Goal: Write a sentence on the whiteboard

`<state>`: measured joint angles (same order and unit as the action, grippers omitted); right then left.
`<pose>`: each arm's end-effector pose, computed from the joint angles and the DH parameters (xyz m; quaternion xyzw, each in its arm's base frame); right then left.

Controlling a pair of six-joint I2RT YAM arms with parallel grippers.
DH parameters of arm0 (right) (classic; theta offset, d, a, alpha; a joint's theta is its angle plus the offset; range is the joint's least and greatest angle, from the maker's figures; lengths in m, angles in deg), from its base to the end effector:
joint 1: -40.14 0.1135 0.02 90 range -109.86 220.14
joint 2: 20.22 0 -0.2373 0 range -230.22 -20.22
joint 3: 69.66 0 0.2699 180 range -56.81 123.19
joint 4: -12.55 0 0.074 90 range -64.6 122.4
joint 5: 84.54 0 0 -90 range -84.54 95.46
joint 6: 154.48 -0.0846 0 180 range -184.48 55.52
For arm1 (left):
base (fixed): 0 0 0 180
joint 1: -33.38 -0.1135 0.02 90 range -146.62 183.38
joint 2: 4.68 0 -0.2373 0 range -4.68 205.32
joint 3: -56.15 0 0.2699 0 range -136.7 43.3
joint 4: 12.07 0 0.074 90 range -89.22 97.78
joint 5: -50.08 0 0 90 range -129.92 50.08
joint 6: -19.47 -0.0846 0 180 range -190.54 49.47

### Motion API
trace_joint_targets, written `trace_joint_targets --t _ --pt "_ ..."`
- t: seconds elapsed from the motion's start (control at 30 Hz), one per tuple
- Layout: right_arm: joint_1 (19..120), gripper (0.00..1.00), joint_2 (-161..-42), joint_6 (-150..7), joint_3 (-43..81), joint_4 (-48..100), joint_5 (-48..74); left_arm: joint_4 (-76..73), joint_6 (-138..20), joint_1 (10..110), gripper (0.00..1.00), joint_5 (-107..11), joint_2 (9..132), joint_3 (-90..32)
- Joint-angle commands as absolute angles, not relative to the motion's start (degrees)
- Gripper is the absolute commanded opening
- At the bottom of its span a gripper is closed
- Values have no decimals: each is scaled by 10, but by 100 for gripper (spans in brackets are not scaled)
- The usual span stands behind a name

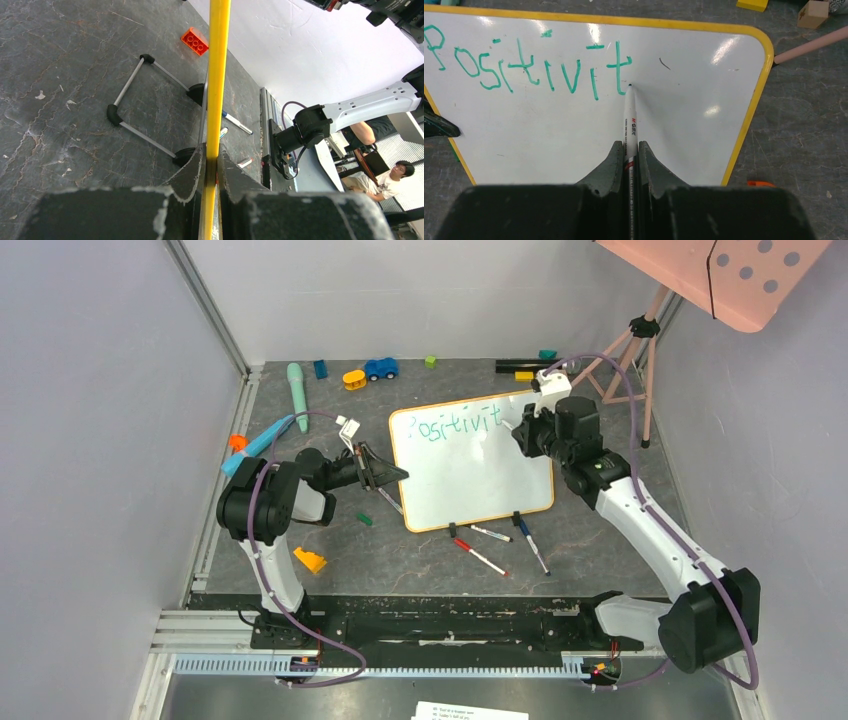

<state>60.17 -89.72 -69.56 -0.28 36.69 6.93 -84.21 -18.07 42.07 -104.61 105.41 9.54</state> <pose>0.3294 0.1224 0.2701 -0.1162 0.8318 0.1285 0.5274 0.3156 -0.1256 0.1114 0.1713 0.6622 -0.6261 0.3743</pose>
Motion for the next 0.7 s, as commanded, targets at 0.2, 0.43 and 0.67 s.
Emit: trace_joint_targets --t 0.2,0.43,0.67 --pt "599 0 -884 -685 62 359 60 -884 -193 419 2 -1056 1048 91" --pt "596 0 -893 -689 59 362 58 -884 -192 419 2 -1057 1047 91" --pt "596 0 -906 -691 64 366 37 -884 -191 419 2 -1058 1050 90"
